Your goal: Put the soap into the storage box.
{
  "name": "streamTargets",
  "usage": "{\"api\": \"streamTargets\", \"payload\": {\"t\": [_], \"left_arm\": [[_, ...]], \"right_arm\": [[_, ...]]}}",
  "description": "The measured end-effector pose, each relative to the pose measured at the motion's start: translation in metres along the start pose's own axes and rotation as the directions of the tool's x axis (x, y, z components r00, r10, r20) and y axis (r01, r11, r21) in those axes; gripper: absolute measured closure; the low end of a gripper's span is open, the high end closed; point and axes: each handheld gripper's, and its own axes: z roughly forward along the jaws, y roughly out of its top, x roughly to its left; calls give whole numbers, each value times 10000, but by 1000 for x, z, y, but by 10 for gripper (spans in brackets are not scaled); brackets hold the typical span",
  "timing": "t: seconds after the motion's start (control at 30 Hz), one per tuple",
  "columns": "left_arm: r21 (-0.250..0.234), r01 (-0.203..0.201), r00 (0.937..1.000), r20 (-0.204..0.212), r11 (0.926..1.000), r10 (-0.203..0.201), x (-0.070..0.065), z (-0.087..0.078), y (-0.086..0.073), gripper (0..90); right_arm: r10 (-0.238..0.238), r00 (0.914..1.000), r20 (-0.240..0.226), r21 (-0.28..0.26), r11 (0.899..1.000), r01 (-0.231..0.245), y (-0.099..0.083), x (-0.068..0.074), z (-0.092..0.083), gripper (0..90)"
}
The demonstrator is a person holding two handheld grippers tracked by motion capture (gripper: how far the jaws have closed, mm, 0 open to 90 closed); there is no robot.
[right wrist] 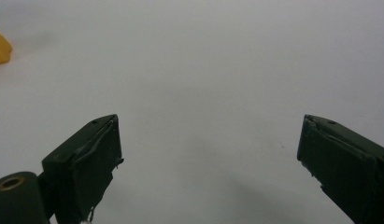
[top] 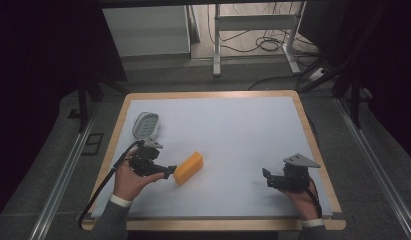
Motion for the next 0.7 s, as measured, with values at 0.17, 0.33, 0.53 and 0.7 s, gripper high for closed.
{"api": "streamTargets", "payload": {"t": [0.17,0.33,0.53,0.7], "left_arm": [[108,-106,9999,32,9999,105,-4,4,3,175],[175,-191,9998,56,9997,190,-6,6,6,175],[302,-255,9996,82,9992,253,-8,9,8,175],[338,-316,9994,177,9989,310,-10,13,11,176]], "right_arm": [[31,10000,19,-6,10000,-31,0,-2,0,63],[-10,10000,34,36,10000,10,-1,-1,1,63],[17,10000,61,88,10000,-18,-2,-2,2,63],[-9,10000,58,185,9998,8,-3,-2,4,63]]}}
